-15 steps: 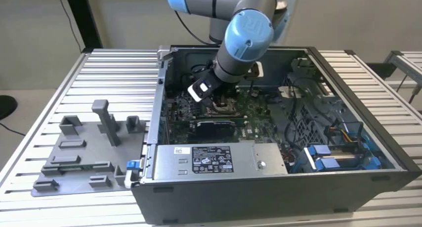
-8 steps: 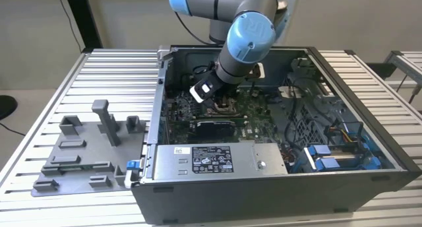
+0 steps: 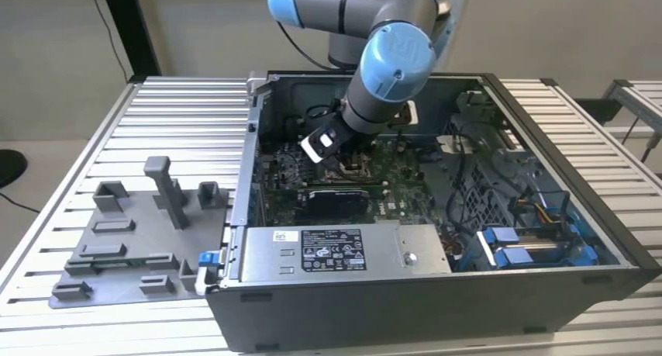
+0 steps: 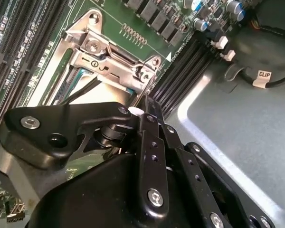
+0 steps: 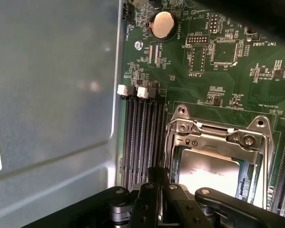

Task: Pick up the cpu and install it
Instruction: 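Close the cpu cover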

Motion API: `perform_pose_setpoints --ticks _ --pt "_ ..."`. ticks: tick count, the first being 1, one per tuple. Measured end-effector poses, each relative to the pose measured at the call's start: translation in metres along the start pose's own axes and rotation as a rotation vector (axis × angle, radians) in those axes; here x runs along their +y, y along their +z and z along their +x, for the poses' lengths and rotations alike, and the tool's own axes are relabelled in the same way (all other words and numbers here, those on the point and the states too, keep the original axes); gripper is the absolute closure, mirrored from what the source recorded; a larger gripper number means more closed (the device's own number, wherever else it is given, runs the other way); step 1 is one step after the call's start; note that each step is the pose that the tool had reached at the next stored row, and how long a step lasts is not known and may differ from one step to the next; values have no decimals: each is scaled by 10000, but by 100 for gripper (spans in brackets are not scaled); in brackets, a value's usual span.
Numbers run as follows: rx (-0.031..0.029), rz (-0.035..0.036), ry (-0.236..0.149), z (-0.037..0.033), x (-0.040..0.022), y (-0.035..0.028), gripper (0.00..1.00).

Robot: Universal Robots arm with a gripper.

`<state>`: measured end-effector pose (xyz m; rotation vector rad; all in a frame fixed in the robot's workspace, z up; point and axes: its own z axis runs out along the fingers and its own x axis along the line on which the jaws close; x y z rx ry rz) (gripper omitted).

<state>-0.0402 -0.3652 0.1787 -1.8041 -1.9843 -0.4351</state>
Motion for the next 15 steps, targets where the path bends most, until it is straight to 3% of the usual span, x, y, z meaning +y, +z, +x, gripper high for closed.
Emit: perform_pose_setpoints --ticks 6,12,15 --pt "83 -5 -8 -6 27 6 100" --pt "92 -3 -6 -8 47 4 100" --pt "108 -3 -10 31 16 -63 100"
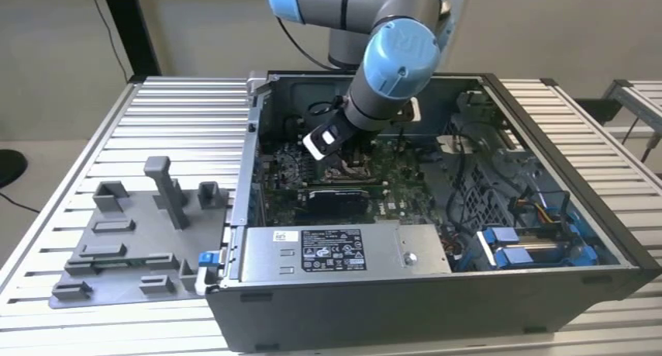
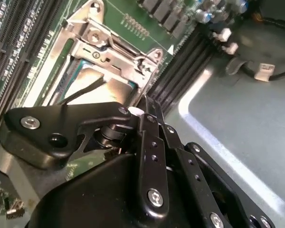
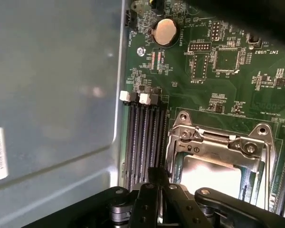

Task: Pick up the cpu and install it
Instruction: 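Close the cpu cover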

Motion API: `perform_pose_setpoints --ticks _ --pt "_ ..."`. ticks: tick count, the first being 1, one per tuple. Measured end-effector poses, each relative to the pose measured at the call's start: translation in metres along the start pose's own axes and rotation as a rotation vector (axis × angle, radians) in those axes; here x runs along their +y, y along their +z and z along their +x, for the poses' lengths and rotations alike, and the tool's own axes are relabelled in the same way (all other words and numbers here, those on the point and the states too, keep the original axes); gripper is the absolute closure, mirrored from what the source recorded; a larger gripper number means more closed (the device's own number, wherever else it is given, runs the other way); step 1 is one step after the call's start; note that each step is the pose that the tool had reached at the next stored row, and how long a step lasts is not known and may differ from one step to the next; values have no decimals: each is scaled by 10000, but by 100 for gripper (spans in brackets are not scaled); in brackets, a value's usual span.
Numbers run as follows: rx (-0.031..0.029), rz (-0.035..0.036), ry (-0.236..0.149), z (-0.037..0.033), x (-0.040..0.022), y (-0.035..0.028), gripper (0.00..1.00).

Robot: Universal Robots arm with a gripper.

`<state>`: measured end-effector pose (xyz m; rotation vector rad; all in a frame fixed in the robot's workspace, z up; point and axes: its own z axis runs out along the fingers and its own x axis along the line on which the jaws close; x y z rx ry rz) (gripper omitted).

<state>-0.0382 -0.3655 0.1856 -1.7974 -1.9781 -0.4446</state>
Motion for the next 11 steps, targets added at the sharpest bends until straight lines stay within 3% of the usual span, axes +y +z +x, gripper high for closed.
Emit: perform_pose_setpoints --ticks 2,6,9,11 --pt "8 0 0 30 -68 -54 100" --pt "7 -17 -9 20 -221 -71 100" --pt "6 -26 -15 19 -243 -67 100" --pt "4 -32 -24 21 -293 -63 100"
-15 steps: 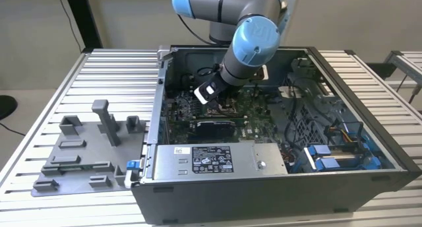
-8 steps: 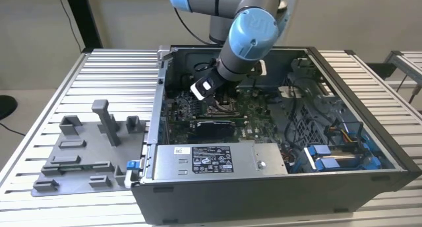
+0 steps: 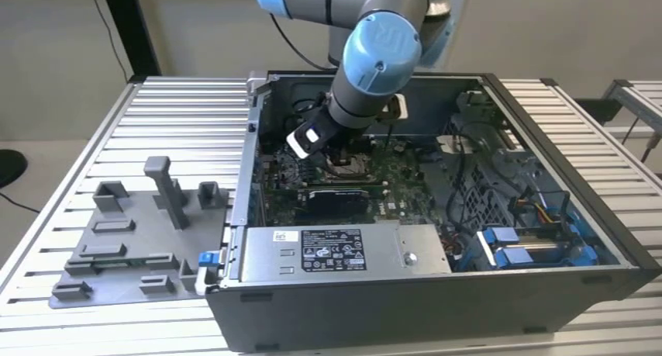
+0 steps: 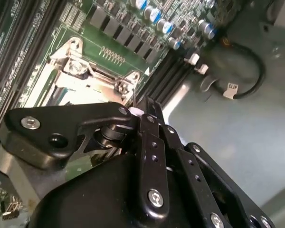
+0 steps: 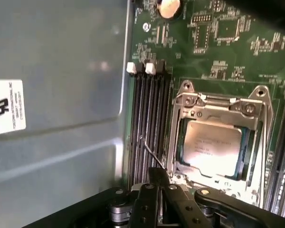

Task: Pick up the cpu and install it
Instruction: 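Close the cpu cover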

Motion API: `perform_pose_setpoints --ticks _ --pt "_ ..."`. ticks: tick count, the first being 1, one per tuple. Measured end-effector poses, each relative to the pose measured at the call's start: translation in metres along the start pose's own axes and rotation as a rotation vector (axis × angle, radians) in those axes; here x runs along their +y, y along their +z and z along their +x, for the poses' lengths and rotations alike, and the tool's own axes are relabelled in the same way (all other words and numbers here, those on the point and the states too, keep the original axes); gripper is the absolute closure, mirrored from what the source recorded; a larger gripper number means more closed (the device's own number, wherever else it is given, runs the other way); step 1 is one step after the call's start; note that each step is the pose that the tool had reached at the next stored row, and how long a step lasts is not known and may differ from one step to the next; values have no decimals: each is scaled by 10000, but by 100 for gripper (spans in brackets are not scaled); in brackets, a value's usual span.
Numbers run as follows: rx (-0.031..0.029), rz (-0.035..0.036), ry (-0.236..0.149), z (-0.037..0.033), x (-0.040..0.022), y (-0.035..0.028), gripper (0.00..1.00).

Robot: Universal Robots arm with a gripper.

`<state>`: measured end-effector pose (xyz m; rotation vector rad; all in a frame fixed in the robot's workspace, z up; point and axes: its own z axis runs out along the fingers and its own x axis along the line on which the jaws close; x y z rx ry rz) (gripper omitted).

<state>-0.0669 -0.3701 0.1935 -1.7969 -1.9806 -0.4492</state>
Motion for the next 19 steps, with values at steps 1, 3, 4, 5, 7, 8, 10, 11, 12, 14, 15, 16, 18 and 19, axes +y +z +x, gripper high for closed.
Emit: perform_pose_setpoints --ticks 1,3,4,5,7,8,10,11,12,14,15,16,18,19 --pt "-1 1 -8 1 -30 2 100" --pt "-1 1 -15 -1 -54 2 100" --pt "0 2 -17 -5 -58 -1 100" --pt "0 5 -20 -15 -61 -6 100" --pt "1 5 -22 -35 -70 -18 100" --pt "0 4 -21 -44 -78 -23 100" --pt "0 5 -25 -59 -89 -31 100" --pt "0 5 -25 -59 -89 -31 100" --pt "-1 5 -26 -57 -92 -30 100" --pt "0 8 -33 -51 -116 -33 100" --pt "1 8 -41 -39 -137 -47 100" --pt "0 8 -43 -26 -147 -66 100" --pt "-1 10 -44 3 -158 -114 100" --pt "0 9 -45 6 -157 -118 100"
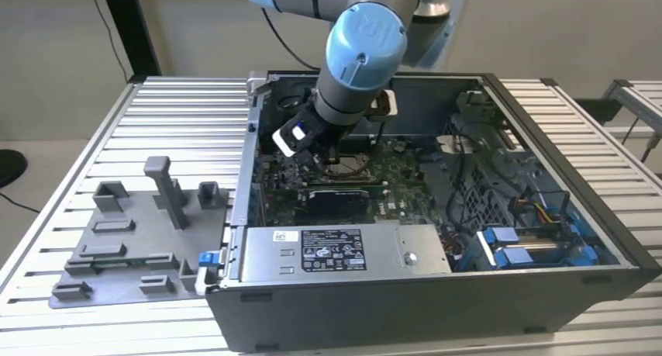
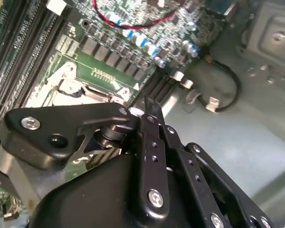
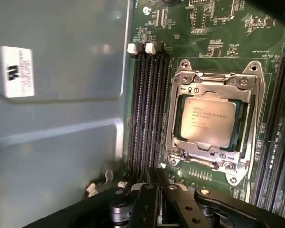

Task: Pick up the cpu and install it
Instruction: 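Close the cpu cover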

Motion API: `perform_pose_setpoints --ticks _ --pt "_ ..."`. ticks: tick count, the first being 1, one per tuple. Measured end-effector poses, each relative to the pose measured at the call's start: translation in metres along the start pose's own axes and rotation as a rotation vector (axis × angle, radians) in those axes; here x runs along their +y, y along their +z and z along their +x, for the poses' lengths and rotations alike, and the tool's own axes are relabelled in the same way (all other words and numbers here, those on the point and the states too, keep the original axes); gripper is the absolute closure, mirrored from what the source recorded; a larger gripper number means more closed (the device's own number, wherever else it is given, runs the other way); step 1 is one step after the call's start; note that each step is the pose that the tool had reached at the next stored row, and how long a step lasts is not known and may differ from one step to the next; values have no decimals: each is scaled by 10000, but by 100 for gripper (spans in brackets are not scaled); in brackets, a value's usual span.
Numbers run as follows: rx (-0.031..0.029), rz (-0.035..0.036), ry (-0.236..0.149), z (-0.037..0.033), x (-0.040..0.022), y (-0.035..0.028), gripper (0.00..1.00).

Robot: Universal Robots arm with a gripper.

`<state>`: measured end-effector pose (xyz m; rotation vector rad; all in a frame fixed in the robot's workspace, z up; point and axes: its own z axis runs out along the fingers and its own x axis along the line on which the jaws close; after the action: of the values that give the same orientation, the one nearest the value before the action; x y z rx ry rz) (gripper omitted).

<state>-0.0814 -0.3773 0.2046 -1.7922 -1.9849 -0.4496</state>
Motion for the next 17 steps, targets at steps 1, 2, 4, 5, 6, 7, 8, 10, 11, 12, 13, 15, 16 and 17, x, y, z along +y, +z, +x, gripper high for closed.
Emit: perform_pose_setpoints --ticks 1,2,4,5,6,7,8,10,11,12,13,15,16,17 --pt "1 -1 -1 0 0 0 100" --pt "2 -1 -2 1 0 1 100" --pt "1 -3 1 15 0 8 100" --pt "0 -2 0 25 2 10 100" --pt "0 -2 0 36 4 13 100" --pt "-1 -1 0 41 6 13 100" --pt "-1 -1 -1 42 7 13 100" --pt "-9 6 4 41 23 12 100" --pt "-86 33 24 43 35 12 100" --pt "-229 55 49 51 42 16 100" --pt "-355 72 62 60 48 21 100" --pt "-625 103 95 84 53 34 100" --pt "-644 106 98 104 56 46 100" --pt "-645 105 97 121 58 57 100"
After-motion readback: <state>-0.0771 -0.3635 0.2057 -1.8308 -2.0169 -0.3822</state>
